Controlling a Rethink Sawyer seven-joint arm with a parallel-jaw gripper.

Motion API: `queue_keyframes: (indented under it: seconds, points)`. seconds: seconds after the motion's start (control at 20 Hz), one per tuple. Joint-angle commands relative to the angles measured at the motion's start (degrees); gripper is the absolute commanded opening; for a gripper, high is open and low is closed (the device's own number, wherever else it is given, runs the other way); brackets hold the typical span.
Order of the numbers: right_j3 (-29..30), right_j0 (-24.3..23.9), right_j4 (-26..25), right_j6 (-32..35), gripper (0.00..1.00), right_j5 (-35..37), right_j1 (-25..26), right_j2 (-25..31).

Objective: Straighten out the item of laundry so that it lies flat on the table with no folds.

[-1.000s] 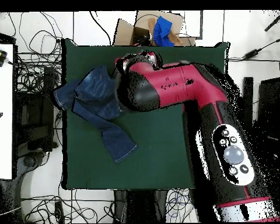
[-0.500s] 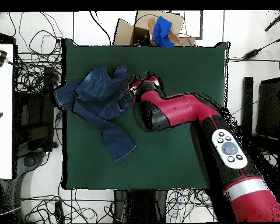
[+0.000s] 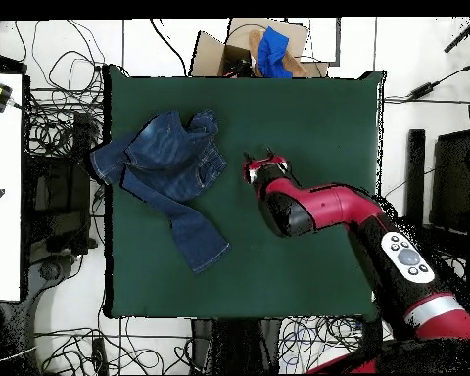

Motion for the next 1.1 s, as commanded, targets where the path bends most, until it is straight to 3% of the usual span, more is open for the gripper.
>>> queue_keyframes:
  seconds: [0.05,0.15,0.25,0.35,0.4,0.45,0.55,0.65,0.85,1.1]
  points:
    - [3.8,0.82,-6.02,-3.07,1.0,-0.74,1.28,7.62]
    - [4.45,-0.77,-7.34,-3.64,1.0,-0.9,1.08,10.18]
    - [4.51,2.31,-5.67,2.61,1.0,-6.72,-3.17,5.23]
    - [5.98,-2.21,-6.82,0.67,1.0,-4.34,-0.93,11.51]
    - [5.83,-1.41,-6.03,-0.89,1.0,-1.48,-1.3,11.12]
    - [5.2,3.31,-3.86,0.32,1.0,1.4,-5.03,5.58]
    - [4.25,6.23,0.68,1.01,1.0,10.23,-5.15,1.72]
    - [5.68,9.79,2.24,4.63,1.0,10.96,-9.45,-2.19]
    - [8.86,15.84,10.53,6.72,1.0,20.95,-20.47,-3.73]
    - [7.73,19.53,14.24,5.66,1.0,25.68,-23.36,-4.69]
